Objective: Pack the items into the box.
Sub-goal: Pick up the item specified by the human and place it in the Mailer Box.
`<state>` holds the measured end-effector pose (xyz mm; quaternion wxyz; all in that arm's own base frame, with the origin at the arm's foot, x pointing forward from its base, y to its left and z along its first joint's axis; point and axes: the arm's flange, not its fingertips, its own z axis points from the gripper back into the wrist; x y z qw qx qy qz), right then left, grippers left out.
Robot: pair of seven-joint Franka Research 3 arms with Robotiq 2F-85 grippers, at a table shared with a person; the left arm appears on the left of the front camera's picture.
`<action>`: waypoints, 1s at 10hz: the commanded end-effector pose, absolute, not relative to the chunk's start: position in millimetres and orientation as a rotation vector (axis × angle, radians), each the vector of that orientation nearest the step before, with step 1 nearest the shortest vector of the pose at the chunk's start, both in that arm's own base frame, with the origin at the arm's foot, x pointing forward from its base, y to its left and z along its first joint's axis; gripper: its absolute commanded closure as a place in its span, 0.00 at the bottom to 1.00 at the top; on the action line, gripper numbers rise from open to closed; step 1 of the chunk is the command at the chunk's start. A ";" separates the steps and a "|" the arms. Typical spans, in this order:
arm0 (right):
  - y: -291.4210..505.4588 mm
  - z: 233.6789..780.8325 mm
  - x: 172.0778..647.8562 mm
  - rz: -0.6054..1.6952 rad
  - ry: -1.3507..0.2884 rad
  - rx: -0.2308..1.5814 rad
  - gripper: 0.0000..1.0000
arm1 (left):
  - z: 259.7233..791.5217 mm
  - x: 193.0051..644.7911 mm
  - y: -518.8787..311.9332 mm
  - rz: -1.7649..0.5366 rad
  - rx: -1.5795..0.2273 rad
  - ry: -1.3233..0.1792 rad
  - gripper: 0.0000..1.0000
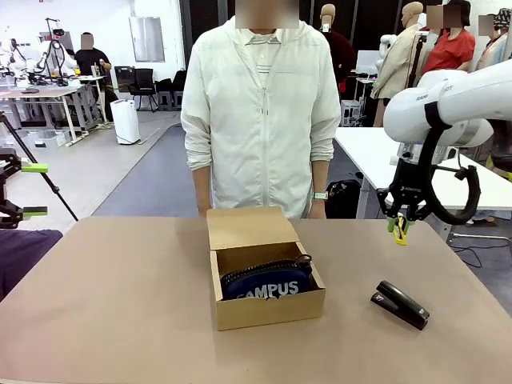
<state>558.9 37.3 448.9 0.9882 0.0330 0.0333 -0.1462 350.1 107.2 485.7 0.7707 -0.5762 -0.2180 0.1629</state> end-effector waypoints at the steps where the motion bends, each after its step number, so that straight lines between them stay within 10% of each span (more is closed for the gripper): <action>1: 41.1 447.0 573.8 -0.314 0.061 0.058 1.00 | 488.4 348.7 109.5 0.349 -1.254 -0.462 0.03; 3: 38.4 444.8 563.6 -0.293 0.071 0.065 1.00 | 488.4 348.7 109.5 0.349 -1.254 -0.462 0.03; 10: 316.1 500.7 535.7 1.345 -0.287 -0.009 1.00 | 488.4 348.7 109.5 0.349 -1.254 -0.462 0.03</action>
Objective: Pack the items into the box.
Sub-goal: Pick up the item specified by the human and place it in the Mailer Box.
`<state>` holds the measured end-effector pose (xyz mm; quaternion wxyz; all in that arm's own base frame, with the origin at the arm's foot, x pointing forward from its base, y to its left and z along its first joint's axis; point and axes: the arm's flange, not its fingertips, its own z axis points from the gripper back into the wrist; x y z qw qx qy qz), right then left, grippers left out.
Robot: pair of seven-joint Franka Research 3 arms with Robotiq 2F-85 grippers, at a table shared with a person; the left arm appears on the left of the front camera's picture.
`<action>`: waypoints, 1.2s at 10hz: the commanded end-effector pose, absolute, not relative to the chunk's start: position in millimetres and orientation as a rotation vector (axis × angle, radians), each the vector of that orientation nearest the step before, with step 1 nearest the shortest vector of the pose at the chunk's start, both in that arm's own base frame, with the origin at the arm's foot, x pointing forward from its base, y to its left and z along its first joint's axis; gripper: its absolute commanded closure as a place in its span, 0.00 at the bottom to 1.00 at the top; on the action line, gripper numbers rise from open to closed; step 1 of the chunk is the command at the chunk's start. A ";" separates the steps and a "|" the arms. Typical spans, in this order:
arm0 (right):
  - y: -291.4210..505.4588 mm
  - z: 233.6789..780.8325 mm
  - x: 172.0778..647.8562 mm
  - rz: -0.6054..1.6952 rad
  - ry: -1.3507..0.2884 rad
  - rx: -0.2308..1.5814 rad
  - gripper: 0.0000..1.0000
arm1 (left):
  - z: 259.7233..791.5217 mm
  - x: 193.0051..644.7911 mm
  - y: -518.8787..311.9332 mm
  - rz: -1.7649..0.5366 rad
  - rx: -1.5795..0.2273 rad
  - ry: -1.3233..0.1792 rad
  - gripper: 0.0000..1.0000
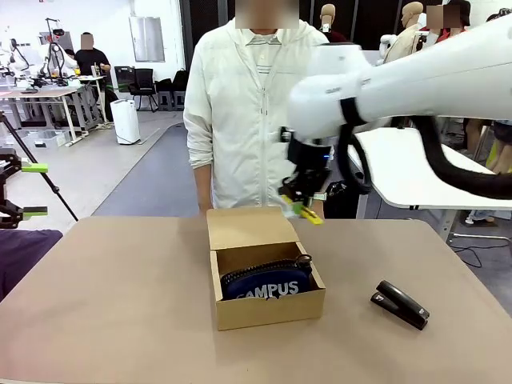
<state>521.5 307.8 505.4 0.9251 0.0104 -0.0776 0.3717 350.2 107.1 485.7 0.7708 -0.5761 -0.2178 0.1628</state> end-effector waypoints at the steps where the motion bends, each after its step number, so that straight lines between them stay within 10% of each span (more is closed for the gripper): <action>1: 342.2 500.2 526.4 1.553 -0.242 0.021 1.00 | 488.4 348.7 109.5 0.349 -1.254 -0.462 0.03; 4: 358.4 492.6 497.5 1.873 -0.101 0.157 1.00 | 488.4 348.7 109.5 0.349 -1.254 -0.462 0.03; 12: 376.9 473.9 502.3 1.655 -0.068 0.015 1.00 | 488.4 348.7 109.5 0.349 -1.254 -0.462 0.03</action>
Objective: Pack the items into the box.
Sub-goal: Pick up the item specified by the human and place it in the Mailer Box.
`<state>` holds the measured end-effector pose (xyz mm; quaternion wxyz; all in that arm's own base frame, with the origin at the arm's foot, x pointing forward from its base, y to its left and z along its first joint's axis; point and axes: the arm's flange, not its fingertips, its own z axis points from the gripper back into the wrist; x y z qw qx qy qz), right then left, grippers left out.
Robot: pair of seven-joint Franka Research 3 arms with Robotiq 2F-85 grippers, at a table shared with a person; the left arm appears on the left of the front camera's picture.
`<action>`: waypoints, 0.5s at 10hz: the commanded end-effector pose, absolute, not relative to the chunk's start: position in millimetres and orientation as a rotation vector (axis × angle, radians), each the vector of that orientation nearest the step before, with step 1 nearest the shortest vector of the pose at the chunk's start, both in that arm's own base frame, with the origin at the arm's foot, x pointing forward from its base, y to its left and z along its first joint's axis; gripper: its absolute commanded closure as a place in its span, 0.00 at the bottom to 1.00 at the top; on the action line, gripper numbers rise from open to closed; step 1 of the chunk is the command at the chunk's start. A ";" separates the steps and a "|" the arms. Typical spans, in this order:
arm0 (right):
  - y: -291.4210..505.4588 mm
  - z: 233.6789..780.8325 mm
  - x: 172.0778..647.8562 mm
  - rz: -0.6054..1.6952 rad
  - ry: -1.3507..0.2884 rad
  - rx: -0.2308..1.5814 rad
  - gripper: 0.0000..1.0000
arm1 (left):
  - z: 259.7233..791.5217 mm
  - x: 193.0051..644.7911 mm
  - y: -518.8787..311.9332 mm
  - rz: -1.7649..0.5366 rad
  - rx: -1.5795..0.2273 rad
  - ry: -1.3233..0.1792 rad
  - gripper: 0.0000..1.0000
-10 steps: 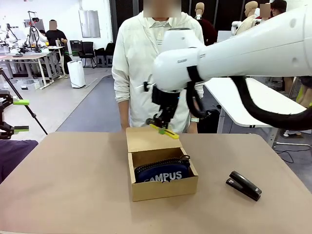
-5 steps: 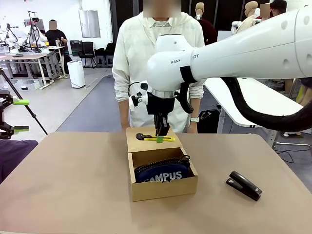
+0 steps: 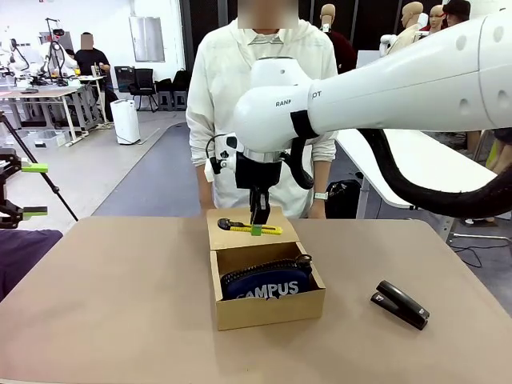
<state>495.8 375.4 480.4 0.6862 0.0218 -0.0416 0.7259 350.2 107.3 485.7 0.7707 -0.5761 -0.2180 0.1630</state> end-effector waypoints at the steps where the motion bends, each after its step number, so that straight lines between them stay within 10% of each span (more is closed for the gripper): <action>1: 376.0 465.5 506.6 1.672 -0.073 -0.016 1.00 | 488.4 348.7 109.5 0.349 -1.254 -0.462 0.03; 5: 368.7 421.6 532.3 1.757 0.010 -0.040 1.00 | 488.4 348.7 109.5 0.349 -1.254 -0.462 0.03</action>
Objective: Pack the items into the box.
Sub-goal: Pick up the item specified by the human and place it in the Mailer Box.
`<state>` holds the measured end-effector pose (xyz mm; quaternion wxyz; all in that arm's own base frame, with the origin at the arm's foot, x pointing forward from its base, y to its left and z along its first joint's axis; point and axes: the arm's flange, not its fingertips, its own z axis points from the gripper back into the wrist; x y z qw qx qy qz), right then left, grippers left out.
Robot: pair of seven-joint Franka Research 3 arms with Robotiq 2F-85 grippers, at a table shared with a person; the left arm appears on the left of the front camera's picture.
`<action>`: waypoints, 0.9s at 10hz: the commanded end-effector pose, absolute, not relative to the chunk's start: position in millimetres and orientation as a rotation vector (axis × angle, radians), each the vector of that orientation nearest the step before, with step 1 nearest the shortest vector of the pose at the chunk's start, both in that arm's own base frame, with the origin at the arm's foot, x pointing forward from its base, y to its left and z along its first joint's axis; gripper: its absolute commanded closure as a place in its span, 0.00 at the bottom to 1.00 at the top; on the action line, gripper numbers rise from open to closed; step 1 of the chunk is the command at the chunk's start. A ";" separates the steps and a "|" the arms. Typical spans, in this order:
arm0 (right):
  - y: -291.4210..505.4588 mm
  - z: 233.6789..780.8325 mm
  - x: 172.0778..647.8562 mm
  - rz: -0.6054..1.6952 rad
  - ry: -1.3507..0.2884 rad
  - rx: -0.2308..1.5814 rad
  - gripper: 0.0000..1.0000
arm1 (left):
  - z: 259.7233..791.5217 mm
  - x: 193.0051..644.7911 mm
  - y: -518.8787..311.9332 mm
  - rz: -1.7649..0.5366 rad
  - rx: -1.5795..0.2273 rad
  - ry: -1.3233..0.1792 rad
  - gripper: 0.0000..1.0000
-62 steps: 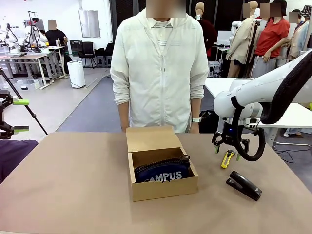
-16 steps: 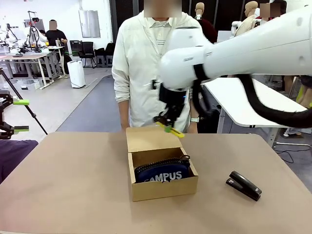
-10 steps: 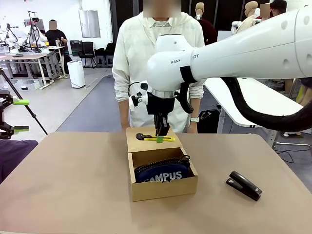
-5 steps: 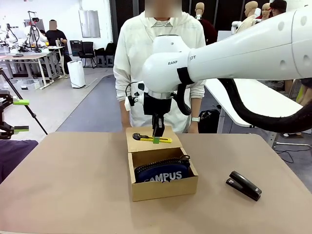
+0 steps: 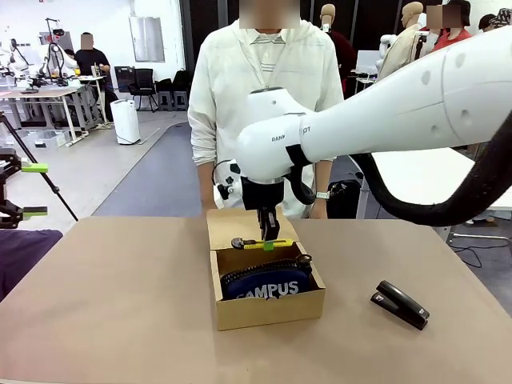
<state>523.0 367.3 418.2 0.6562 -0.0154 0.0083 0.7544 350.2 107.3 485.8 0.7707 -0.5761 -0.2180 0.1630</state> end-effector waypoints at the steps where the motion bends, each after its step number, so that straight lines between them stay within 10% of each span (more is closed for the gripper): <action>1: 368.5 419.8 533.1 1.759 0.007 -0.016 1.00 | 488.4 348.7 109.5 0.349 -1.254 -0.462 0.03; 3: 371.5 420.8 531.4 1.776 0.012 -0.023 0.88 | 488.4 348.7 109.5 0.349 -1.254 -0.462 0.03; 4: 371.7 420.7 531.1 1.757 0.020 -0.021 0.32 | 488.4 348.7 109.5 0.349 -1.254 -0.462 0.03; 5: 372.1 419.3 531.0 1.752 0.027 -0.016 0.00 | 488.4 348.7 109.5 0.349 -1.254 -0.462 0.03; 9: 373.2 419.3 531.1 1.750 0.029 -0.011 0.00 | 488.4 348.7 109.5 0.349 -1.254 -0.462 0.03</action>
